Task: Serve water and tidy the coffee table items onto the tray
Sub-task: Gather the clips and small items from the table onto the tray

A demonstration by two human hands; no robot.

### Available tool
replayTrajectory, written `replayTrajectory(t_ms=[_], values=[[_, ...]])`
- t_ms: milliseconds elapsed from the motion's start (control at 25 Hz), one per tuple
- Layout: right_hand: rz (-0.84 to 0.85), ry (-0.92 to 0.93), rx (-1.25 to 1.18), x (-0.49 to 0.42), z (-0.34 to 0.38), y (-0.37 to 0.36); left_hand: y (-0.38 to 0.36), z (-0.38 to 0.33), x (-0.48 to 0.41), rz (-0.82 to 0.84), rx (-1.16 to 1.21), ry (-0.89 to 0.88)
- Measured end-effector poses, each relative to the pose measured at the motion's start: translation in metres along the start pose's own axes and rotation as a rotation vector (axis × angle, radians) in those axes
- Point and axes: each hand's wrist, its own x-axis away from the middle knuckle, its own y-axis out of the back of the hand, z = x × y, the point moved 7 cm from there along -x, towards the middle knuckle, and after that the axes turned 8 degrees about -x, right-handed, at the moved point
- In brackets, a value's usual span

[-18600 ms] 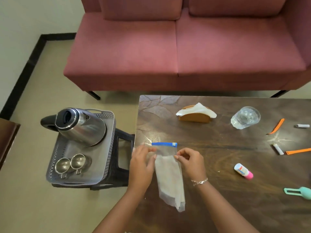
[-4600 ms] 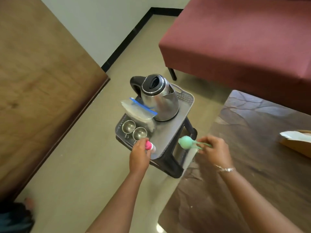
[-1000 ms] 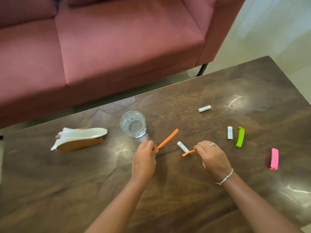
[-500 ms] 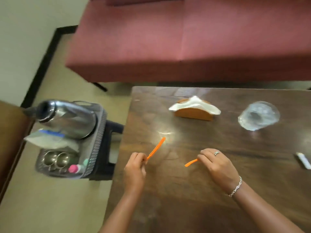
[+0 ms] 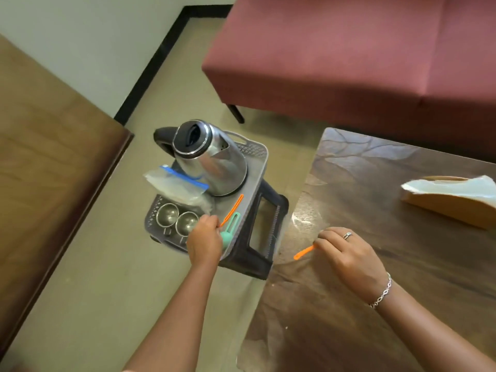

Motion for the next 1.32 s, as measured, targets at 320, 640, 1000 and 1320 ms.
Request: replayTrajectory(t_ms=[320, 640, 1000, 1320], values=[[0.042, 0.092, -0.001, -0.066, 0.018, -0.049, -0.059, 0.018, -0.052, 0.212, -0.315, -0.030], [0.178, 0.362, -0.001, -0.153, 0.042, -0.113, -0.052, 0.018, -0.039, 0.243, -0.267, -0.145], [0.684, 0.472, 0.155, -0.168, 0.063, -0.222, -0.021, 0.052, 0.018, 0.033, 0.098, -0.090], [0.959, 0.374, 0.168, -0.148, 0.058, -0.280, -0.024, 0.063, 0.008, 0.004, 0.210, -0.015]])
